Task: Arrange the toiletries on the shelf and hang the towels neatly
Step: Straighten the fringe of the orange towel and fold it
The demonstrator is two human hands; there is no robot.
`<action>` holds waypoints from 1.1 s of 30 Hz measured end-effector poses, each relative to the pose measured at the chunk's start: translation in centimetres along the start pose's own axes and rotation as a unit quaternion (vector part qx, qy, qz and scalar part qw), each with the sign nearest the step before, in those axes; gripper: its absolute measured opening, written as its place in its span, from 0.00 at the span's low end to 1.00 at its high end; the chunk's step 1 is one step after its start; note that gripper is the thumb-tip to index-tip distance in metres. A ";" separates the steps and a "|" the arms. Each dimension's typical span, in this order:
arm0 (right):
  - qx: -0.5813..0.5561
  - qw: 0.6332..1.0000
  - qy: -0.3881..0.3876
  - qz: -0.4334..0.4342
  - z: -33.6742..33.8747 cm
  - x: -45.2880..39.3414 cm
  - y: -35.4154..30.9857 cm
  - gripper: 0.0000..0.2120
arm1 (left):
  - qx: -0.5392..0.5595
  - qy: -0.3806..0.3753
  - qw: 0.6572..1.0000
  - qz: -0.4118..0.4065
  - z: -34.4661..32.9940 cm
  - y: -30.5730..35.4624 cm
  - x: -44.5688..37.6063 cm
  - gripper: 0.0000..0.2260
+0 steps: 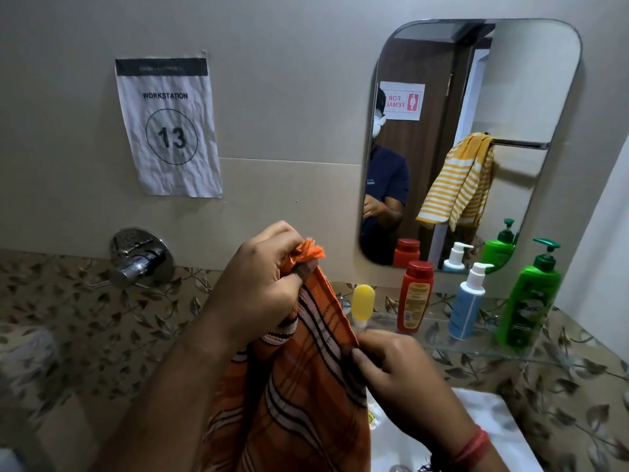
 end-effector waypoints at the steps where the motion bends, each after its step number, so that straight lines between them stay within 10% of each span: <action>1: -0.102 0.995 -0.008 -0.015 -0.3 0.0 0.3 0.19 | -0.002 0.013 1.000 0.001 0.2 0.0 -0.1 0.07; 4: -0.429 0.900 -0.017 -0.078 -2.6 0.4 1.4 0.25 | 0.000 0.043 0.999 0.003 0.9 0.3 -0.5 0.07; 7: -0.521 0.852 -0.023 -0.058 -3.7 0.4 0.5 0.20 | 0.006 0.030 0.999 -0.009 0.7 1.0 -0.8 0.06; 16: -0.218 0.976 -0.015 0.014 -3.6 -0.7 -0.7 0.26 | 0.002 0.010 1.000 -0.015 0.0 0.8 -0.7 0.07; 24: -0.284 0.954 -0.095 0.007 -6.4 0.4 0.8 0.34 | 0.007 0.059 0.998 -0.007 1.2 0.5 -0.6 0.08; 33: -0.284 0.953 0.103 -0.028 -4.1 0.4 2.9 0.25 | 0.048 0.104 0.993 0.033 3.6 -1.8 -0.1 0.08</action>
Point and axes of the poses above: each hand's wrist, its own x-axis away from the middle knuckle, its own z-axis out of the back of the hand, y = z × x, the point moved 7 cm from there along -x, towards the middle knuckle, and after that the axes turned 2 degrees about -y, right-handed, at the moved point
